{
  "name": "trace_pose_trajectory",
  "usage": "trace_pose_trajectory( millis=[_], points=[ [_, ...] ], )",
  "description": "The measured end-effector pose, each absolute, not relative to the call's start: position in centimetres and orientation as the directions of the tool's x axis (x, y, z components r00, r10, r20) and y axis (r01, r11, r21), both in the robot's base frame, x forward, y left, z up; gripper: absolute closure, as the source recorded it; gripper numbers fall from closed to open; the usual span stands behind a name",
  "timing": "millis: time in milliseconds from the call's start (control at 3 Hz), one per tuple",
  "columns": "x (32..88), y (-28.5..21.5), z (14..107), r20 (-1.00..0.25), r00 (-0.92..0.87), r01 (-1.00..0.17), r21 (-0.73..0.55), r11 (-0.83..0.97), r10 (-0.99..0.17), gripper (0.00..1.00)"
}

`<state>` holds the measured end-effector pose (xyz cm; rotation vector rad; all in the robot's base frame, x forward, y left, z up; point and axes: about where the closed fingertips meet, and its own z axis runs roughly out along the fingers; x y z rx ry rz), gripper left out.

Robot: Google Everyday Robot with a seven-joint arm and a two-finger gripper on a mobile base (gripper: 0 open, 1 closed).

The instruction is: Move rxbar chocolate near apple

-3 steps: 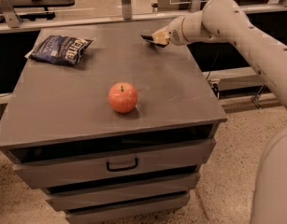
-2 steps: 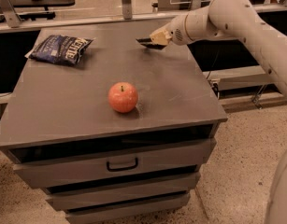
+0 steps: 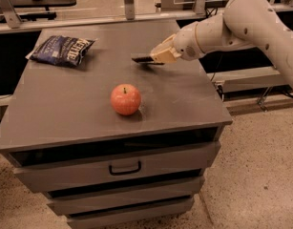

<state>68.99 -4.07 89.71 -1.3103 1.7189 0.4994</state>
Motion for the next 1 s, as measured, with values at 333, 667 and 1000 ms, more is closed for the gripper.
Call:
trace_pose_trajectory(
  millis=[333, 667, 1000],
  points=[
    [64.4, -3.9, 89.3, -0.798, 0.077, -0.949, -0.242, 0.201, -0.598, 1.00],
    [60.7, -3.9, 89.4, -0.774, 0.165, -0.961, -0.266, 0.078, -0.611, 1.00],
    [58.0, -3.9, 88.7, -0.753, 0.215, -0.966, -0.258, -0.022, -0.621, 0.82]
  ],
)
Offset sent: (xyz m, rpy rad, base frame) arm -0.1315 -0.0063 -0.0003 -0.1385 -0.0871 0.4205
